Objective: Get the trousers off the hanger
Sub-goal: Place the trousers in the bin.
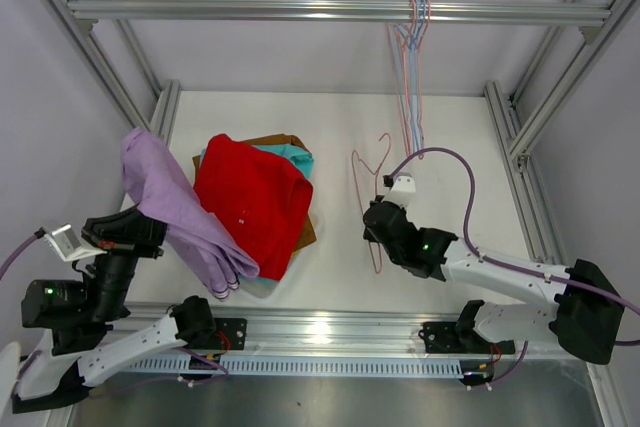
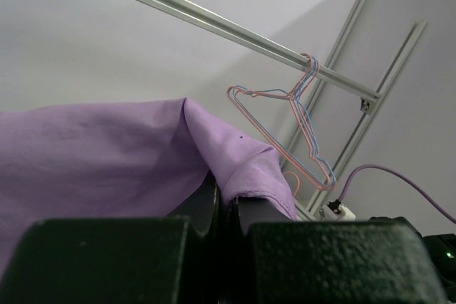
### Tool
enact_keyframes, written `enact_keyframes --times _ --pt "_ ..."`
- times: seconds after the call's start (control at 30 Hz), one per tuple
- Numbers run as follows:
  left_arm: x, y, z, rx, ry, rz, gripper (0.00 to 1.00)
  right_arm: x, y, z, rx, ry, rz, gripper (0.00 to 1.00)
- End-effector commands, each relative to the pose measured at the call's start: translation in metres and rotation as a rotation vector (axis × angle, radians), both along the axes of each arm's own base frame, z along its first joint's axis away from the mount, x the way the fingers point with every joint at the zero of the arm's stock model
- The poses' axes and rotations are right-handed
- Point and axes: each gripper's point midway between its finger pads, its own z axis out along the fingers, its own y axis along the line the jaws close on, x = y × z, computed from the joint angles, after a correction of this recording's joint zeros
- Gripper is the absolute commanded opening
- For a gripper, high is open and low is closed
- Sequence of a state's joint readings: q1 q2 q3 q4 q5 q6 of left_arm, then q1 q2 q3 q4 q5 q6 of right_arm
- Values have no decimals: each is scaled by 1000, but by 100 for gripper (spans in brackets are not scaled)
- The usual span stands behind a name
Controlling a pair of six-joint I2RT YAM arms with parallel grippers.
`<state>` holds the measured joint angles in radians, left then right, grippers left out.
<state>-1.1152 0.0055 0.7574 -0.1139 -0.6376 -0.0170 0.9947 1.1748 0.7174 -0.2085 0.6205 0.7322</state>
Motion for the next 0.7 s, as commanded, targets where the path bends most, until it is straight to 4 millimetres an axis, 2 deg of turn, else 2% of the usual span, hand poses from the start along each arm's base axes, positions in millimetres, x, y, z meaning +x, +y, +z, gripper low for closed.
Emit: enact_keyframes --times 0.0,0.13,0.17,0.23,0.3,0.5,0.67 --pt "-26 58 19 -206 -100 16 1 8 4 6 51 -28 -39 0" --pt "-11 42 7 -149 -66 60 1 8 6 1 56 -22 -39 0" --pt "-2 28 -8 -103 -38 71 0 8 6 1 59 -22 -40 0" --pt "3 23 -10 -111 -28 90 1 8 8 -2 59 -17 -36 0" --pt "12 8 -18 -62 4 97 1 8 10 -3 61 -18 -31 0" --pt "33 -31 -28 81 73 109 1 7 11 -5 78 -18 -23 0" --pt "47 -48 -28 168 85 152 0 5 7 -11 72 -18 -25 0"
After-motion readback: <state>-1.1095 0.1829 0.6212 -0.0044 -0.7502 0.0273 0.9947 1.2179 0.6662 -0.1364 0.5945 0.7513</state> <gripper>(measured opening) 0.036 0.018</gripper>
